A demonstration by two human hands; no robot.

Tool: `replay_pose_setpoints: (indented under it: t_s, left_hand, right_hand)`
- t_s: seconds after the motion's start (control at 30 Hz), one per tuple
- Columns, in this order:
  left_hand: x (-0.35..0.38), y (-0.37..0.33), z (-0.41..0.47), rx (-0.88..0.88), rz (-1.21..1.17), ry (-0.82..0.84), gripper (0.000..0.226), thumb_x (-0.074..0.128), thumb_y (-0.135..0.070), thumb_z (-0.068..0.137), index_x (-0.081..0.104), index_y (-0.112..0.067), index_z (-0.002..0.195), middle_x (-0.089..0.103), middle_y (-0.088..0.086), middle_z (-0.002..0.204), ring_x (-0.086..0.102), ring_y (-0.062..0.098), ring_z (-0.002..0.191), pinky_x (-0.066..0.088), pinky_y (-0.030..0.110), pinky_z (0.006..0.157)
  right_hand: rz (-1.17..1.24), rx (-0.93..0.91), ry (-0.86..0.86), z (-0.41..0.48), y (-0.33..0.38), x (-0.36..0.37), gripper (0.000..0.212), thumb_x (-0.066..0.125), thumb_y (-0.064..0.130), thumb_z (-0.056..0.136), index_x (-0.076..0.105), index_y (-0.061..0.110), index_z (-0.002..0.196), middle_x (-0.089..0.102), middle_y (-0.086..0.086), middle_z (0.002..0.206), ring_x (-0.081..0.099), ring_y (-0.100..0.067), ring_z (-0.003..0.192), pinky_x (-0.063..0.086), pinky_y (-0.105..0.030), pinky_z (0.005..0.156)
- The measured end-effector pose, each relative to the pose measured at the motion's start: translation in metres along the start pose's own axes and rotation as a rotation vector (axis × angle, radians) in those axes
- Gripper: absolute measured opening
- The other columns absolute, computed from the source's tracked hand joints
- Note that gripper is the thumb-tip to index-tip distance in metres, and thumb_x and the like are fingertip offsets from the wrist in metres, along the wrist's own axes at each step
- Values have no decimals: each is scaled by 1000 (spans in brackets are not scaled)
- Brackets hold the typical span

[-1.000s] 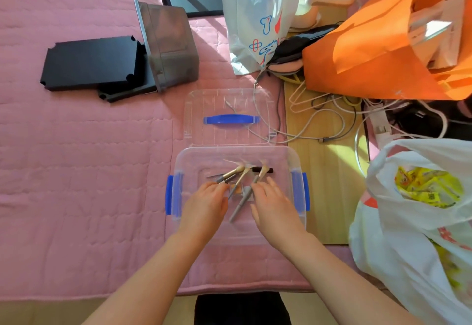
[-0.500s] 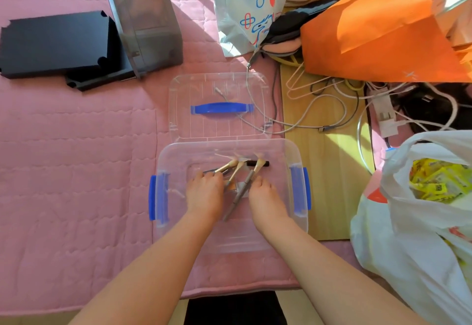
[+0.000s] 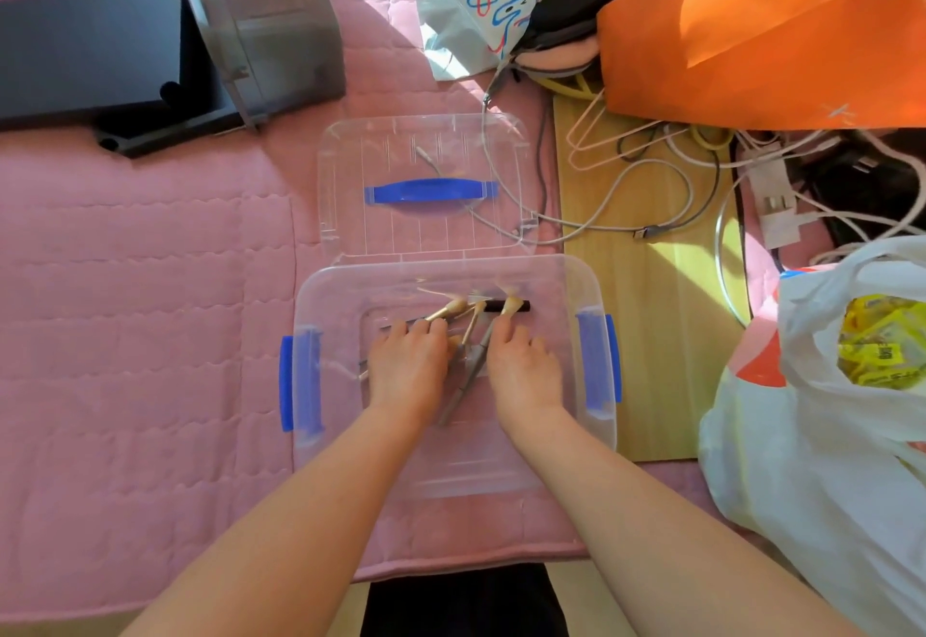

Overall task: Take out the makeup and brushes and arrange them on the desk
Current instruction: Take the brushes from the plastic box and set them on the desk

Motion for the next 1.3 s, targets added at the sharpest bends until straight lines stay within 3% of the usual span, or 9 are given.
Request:
replay_pose_setpoints:
  t_s: [0.3,0.43,0.63,0.7,0.83,0.97,1.1,1.2,1.3]
  left_hand:
    - [1,-3,5,-46,-104,-2,22,47,-34,95,59,-18,105,64,2,108,53,28,100,40,38,72]
    - [2,-8,6,-3,-124,6,46,45,-33,97,37,-25,142,57,1,113,50,26,104,41,37,75]
    - [1,-11,-1,38,-191,-39,52,58,-16,89,43,-22,138,60,0,117,52,26,101,35,32,68]
    - [-1,-6,-3,6,-273,-24,43,57,-9,86,51,-21,127,60,3,110,54,28,96,33,33,64]
    - [-5,8,-9,-78,-566,7,39,58,-4,87,63,-18,123,52,5,100,57,29,90,46,36,74]
    - [-20,24,-12,-191,-823,-11,30,64,-10,85,71,-26,110,57,-2,86,59,15,77,45,25,68]
    - [-29,34,-18,-297,-1069,-4,36,65,-13,83,65,-45,67,66,-5,75,58,11,68,48,27,61]
    - [-25,41,-21,-426,-1148,49,25,61,-15,85,66,-38,79,63,-20,79,56,-2,74,43,18,59]
    - [-19,44,-20,-501,-1210,102,21,58,-14,86,68,-29,96,63,-16,85,57,2,80,47,21,64]
  right_hand:
    - [49,-30,5,-2,5,4,38,79,12,65,68,7,101,64,-2,75,64,-18,62,48,-26,45]
    - [188,-98,149,0,8,22,52,57,1,87,34,-1,133,55,-13,110,61,-30,94,51,-36,71]
    - [271,-77,210,0,1,33,73,51,-2,90,8,-3,148,47,-16,124,55,-33,110,48,-39,84]
    - [349,-66,273,0,-2,35,64,48,1,92,14,-5,147,46,-16,125,53,-34,111,46,-40,87]
    - [666,-102,367,-7,2,34,24,51,14,94,55,5,116,48,-14,122,53,-31,107,46,-36,91]
    - [1050,53,408,-13,-3,31,15,60,13,88,65,20,100,64,4,89,60,-11,79,43,-15,63]
    - [1290,163,461,-20,-5,30,22,63,12,87,70,24,103,63,11,83,54,-1,68,42,-17,60]
    - [1415,302,549,-25,-3,34,20,61,10,86,69,18,103,66,1,96,60,-14,80,48,-25,63]
    - [1544,431,629,-28,0,39,9,66,12,84,66,15,92,65,0,80,63,-15,72,53,-30,66]
Point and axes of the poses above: each hand's wrist, its own z-axis towards the middle knuckle, its own x-axis out of the palm, y = z × x, the point moved 8 cm from there along z, towards the middle knuckle
